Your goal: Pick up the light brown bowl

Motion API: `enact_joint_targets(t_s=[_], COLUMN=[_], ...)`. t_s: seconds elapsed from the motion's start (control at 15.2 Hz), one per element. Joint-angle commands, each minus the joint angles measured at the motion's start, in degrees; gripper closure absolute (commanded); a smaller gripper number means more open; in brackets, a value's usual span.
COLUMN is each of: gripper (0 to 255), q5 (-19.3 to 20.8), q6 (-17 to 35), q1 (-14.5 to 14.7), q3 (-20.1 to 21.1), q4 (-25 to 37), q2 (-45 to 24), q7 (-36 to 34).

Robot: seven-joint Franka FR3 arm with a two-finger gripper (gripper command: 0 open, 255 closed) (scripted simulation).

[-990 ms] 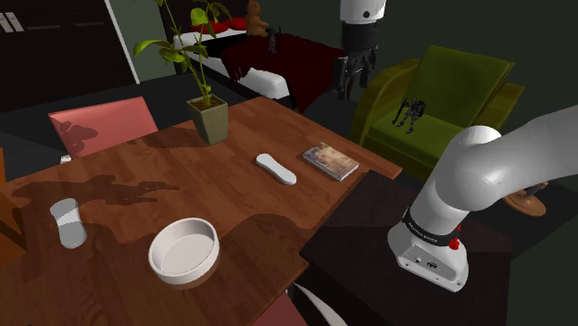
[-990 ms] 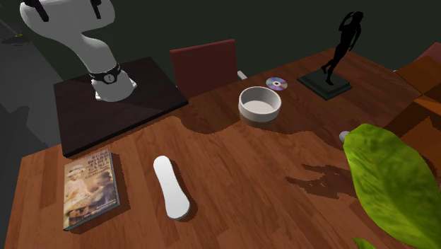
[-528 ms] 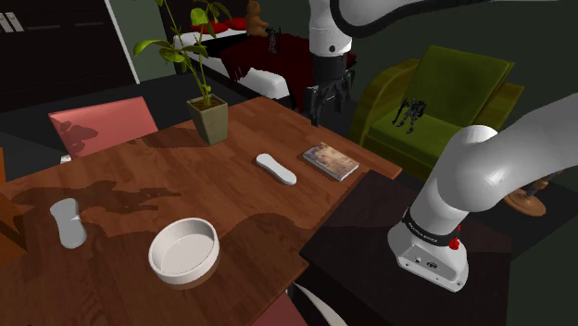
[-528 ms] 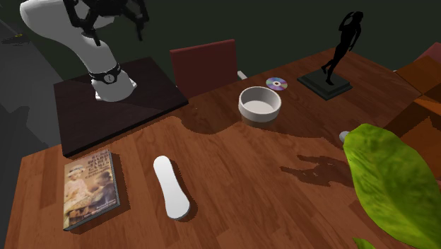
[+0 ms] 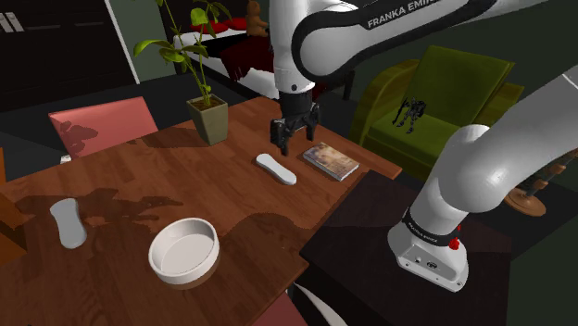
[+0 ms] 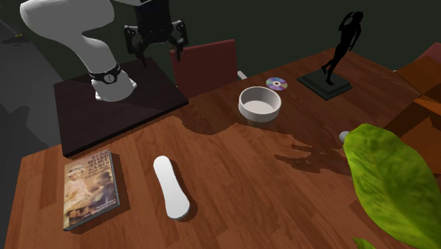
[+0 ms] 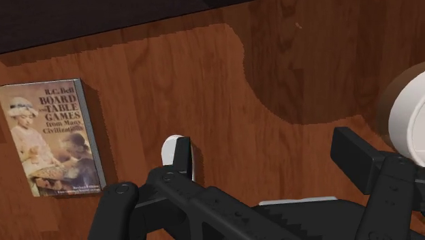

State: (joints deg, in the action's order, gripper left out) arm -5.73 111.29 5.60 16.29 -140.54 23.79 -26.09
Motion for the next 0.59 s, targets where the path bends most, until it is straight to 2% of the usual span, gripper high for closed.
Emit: enact_joint_targets(t_s=[0.0,0.26,0.53], gripper=[0,0,0], q5=[-0.38,0.08,2.16], q6=[3.13,8.74,13.67], q1=[0.42,1.1,1.82], q3=[1.57,4.74,7.4], q4=[0.26,2.53,5.98], q2=[-3.21,-10.93,-19.38], q7=[-1.97,-6.46,-11.52])
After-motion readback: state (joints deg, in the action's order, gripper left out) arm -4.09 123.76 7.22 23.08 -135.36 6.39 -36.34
